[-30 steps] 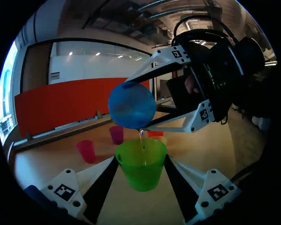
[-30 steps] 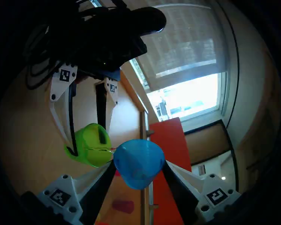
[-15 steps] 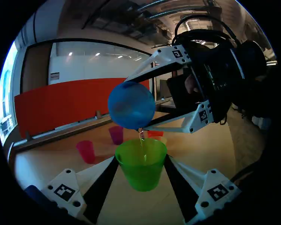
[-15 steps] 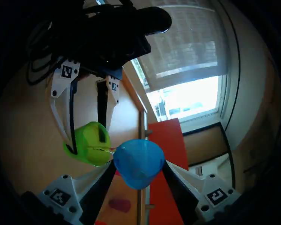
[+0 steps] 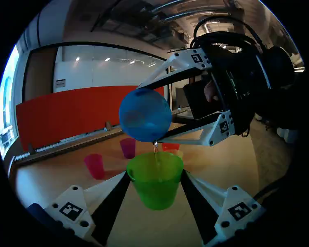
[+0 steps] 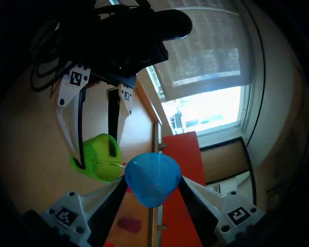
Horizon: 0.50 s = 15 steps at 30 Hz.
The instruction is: Pour water
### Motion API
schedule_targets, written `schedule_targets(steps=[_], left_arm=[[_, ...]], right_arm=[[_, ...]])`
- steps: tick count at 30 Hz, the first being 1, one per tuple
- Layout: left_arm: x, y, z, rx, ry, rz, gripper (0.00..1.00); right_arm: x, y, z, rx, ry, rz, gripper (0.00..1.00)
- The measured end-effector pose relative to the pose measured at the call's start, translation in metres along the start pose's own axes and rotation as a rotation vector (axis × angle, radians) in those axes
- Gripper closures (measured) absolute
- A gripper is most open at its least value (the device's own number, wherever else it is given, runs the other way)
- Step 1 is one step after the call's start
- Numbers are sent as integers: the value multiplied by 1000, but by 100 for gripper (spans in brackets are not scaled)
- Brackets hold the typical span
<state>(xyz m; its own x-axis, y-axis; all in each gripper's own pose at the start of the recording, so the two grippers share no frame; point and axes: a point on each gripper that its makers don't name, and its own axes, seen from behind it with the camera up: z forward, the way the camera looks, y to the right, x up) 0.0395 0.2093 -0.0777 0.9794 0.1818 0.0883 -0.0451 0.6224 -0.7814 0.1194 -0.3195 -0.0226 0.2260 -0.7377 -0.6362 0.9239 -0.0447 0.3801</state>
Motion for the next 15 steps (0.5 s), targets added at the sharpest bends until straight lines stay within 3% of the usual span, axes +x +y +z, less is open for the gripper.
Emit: schedule_targets(steps=[15], left_arm=[[-2,-1,-1,0,-1,1,14]], right_arm=[[1,2,0,-8,0,-30,10]])
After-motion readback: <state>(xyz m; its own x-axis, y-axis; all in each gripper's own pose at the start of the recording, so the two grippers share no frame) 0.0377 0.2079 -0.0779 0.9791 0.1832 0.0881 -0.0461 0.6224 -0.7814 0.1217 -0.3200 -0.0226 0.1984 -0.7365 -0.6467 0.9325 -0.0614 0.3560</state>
